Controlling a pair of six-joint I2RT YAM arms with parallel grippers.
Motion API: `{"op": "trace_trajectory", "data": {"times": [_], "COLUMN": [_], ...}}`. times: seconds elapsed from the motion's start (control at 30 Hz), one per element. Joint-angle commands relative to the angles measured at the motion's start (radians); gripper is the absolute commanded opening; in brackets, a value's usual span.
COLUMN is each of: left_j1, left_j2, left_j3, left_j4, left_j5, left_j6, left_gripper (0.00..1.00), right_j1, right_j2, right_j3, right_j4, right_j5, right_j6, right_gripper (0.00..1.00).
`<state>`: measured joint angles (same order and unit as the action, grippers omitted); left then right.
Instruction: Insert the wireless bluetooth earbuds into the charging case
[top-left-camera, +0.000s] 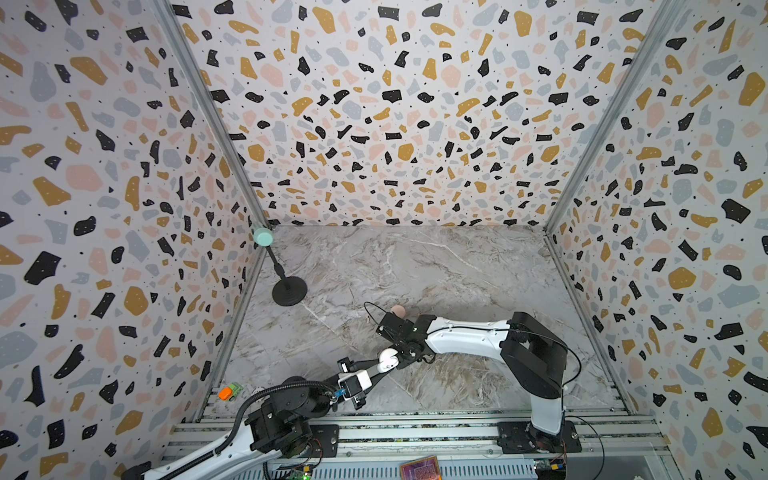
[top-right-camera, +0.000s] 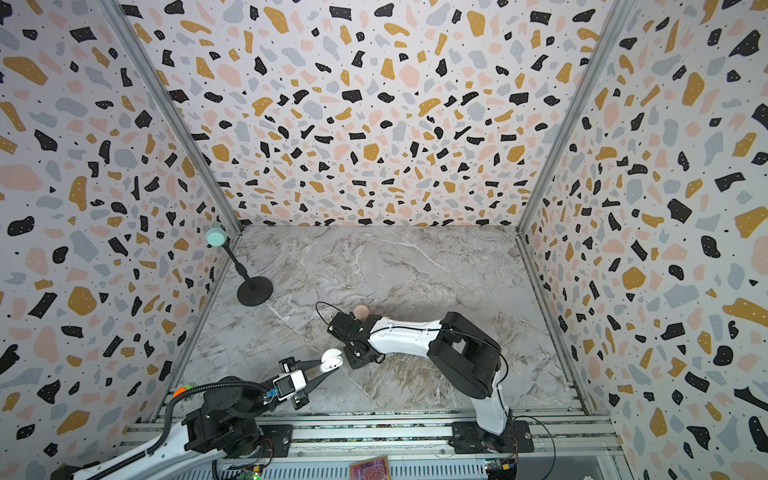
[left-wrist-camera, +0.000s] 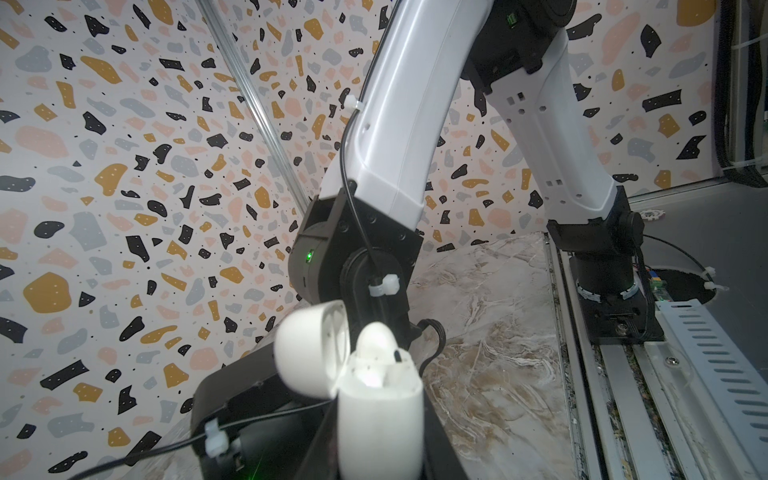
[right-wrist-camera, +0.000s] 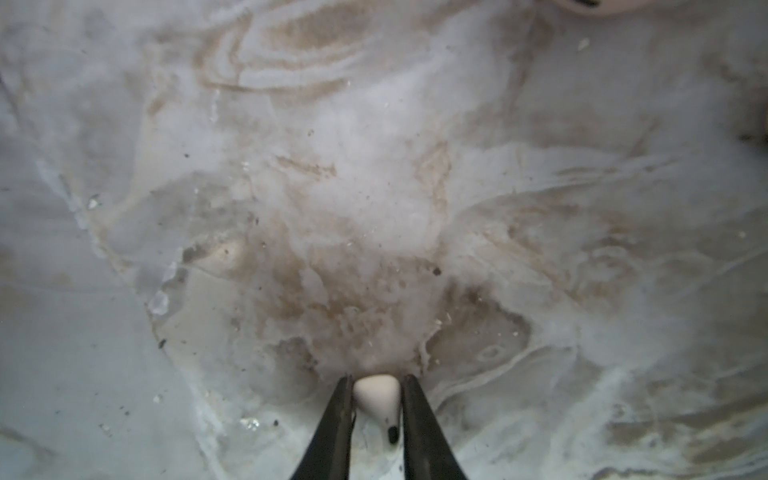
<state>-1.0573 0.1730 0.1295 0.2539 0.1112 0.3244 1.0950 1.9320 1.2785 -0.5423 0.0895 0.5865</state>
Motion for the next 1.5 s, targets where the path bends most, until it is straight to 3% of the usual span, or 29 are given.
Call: {"op": "trace_trajectory", "data": {"times": [0.0,0.8,1.47], "left_j1": [-0.007,-0.007,-0.007], "left_j2": [-0.009,-0.001,0.029], "left_j3": [-0.01,-0.009,-0.006], "left_j4": [0.034,0.035,0.042], "left_j5": [-0.008,-0.012,-0.013], "left_j6": [0.007,0.009,-0.003], "left_gripper": [0.0,0.0,0.0], "right_j1": [-0.003,-0.003,-0.011], "right_j2": [0.041,-0.11,-0.376], "right_j3": [-0.016,-0.054,-0.186], "right_j4": [-0.081,-0.037,0.08], "right_j5": [-0.015,0.029,0.083], "right_j6": [0.014,0.03,0.043], "right_gripper": [0.21,0.12,0.11]}}
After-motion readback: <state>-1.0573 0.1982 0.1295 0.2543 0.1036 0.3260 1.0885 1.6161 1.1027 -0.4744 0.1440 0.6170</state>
